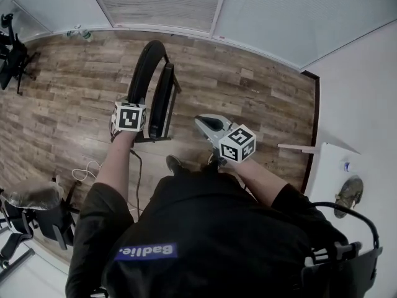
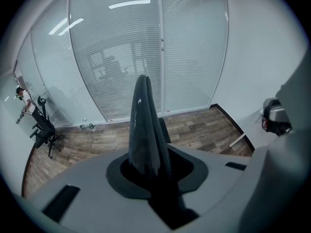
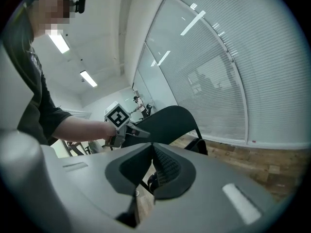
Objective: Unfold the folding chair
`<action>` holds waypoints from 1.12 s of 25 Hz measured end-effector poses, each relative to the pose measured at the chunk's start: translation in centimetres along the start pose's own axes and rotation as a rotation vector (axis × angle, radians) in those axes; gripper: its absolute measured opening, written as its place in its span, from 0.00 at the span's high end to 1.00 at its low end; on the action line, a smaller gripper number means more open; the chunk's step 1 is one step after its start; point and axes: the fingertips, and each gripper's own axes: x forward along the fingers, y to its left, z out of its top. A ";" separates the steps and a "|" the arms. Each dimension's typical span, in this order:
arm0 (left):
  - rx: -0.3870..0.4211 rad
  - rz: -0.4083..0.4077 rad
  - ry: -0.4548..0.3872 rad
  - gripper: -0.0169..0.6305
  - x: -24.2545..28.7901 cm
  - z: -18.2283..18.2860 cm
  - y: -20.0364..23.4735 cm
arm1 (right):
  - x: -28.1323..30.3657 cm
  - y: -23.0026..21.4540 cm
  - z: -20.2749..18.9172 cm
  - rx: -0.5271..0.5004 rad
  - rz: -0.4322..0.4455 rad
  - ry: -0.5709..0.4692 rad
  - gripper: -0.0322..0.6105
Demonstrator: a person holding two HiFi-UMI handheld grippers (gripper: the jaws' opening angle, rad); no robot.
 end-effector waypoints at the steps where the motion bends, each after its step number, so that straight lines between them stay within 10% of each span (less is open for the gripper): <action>1: -0.001 -0.001 0.001 0.85 -0.2 0.0 0.1 | 0.6 -0.2 -0.1 0.034 -0.002 0.003 0.94; 28: -0.027 -0.088 -0.025 0.85 1.3 -0.8 3.5 | 20.9 -6.7 -12.1 0.418 -0.090 0.225 0.71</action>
